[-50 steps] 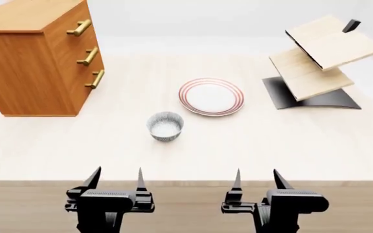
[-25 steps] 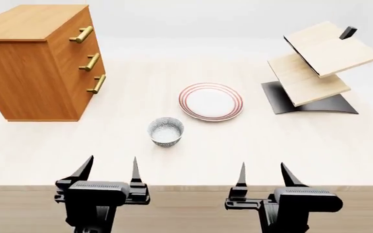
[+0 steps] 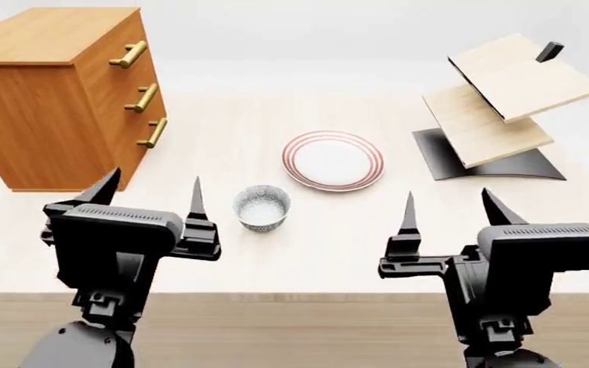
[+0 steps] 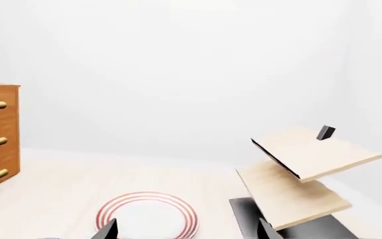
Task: Open the top drawer of the cabinet and put the bowl in it.
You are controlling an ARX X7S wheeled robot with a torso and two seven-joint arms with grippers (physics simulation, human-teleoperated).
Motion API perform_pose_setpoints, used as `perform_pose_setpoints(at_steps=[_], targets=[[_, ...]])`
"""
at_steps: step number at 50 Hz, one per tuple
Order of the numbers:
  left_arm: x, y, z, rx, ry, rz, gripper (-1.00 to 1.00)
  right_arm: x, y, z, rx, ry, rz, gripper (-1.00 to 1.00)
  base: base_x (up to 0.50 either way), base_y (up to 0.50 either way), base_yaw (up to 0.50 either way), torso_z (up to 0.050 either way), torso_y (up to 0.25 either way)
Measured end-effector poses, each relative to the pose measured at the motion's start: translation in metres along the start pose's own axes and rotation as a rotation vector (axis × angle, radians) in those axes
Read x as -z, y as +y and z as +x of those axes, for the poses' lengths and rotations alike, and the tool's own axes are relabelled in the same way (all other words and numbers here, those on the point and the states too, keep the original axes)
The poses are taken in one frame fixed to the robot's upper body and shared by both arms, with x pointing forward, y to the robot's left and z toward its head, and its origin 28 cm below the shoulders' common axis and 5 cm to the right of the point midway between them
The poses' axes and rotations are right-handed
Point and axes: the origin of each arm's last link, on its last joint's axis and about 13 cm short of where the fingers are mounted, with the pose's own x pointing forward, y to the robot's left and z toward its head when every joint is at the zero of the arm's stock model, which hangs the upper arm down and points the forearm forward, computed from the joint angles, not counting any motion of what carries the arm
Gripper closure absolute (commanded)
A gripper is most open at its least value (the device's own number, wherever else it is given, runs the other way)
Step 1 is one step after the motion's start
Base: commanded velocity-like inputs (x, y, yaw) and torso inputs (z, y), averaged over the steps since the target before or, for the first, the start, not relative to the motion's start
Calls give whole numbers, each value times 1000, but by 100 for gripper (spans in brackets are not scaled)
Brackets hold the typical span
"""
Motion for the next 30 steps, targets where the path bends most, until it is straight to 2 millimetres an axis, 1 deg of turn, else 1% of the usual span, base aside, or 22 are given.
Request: perform_pose_setpoints(at_steps=[8, 13, 19, 25, 27, 30], targets=[[-38, 9, 19, 9, -3, -8, -100, -41, -10, 11, -11, -10, -30, -100, 0, 0, 0, 0, 0], [-63, 14, 29, 17, 7, -22, -100, -63, -16, 18, -14, -1, -29, -100, 0, 0, 0, 0, 0], [-90, 19, 38, 28, 16, -17, -100, -86, -19, 25, -18, 21, -31, -100, 0, 0, 0, 0, 0], [-112, 23, 45, 35, 17, -2, -100, -106, -22, 26, -28, 25, -64, -100, 0, 0, 0, 0, 0], [-118, 24, 46, 37, 15, 1, -100, -112, -24, 26, -30, 18, -73, -100, 230, 0, 0, 0, 0], [-127, 26, 47, 40, 9, 7, -100, -120, -26, 25, -31, 4, -85, -100, 490, 0, 0, 0, 0]])
